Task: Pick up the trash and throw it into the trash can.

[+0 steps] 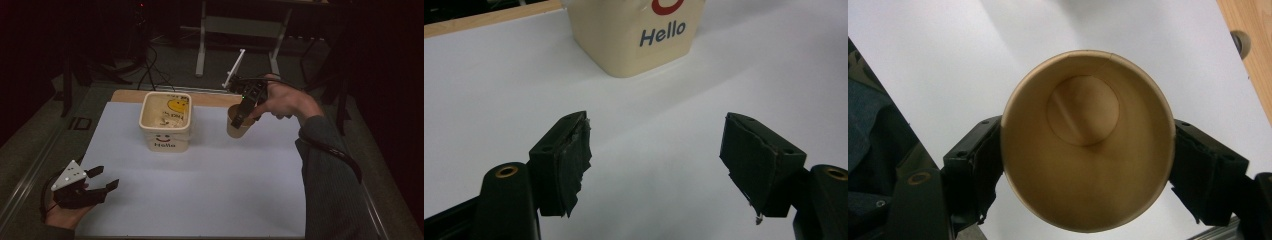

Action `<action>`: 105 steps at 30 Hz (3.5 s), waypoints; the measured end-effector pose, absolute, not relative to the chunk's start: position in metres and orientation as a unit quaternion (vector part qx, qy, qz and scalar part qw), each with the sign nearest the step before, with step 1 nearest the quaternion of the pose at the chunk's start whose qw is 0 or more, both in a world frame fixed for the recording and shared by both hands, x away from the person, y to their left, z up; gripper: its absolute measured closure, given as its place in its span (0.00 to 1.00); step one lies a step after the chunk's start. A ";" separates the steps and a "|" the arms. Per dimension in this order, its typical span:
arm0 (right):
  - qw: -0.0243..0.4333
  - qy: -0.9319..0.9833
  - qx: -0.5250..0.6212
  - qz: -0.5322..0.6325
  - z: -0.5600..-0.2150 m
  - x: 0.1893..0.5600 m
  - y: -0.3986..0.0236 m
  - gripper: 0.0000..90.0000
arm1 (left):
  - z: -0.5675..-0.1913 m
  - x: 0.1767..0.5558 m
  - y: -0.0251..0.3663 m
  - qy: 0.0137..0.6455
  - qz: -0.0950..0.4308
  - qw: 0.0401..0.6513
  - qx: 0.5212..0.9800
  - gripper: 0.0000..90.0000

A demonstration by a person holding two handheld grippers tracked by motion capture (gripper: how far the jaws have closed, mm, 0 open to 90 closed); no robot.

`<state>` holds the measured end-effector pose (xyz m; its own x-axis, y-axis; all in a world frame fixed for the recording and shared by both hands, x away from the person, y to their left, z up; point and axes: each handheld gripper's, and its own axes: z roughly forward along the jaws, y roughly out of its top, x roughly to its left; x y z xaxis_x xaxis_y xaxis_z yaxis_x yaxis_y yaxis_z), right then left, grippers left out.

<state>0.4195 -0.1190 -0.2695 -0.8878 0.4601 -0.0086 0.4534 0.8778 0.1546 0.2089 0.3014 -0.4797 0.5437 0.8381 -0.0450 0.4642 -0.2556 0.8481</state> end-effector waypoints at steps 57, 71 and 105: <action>0.013 0.982 0.163 0.098 -0.252 0.447 0.005 0.24 | -0.481 0.210 0.301 0.425 0.209 0.436 0.765 0.31; 0.022 0.978 0.174 0.112 -0.247 0.457 0.018 0.24 | -0.481 0.211 0.301 0.425 0.208 0.438 0.765 0.31; 0.021 0.978 0.172 0.115 -0.284 0.465 0.044 0.24 | -0.481 0.211 0.302 0.424 0.208 0.439 0.764 0.31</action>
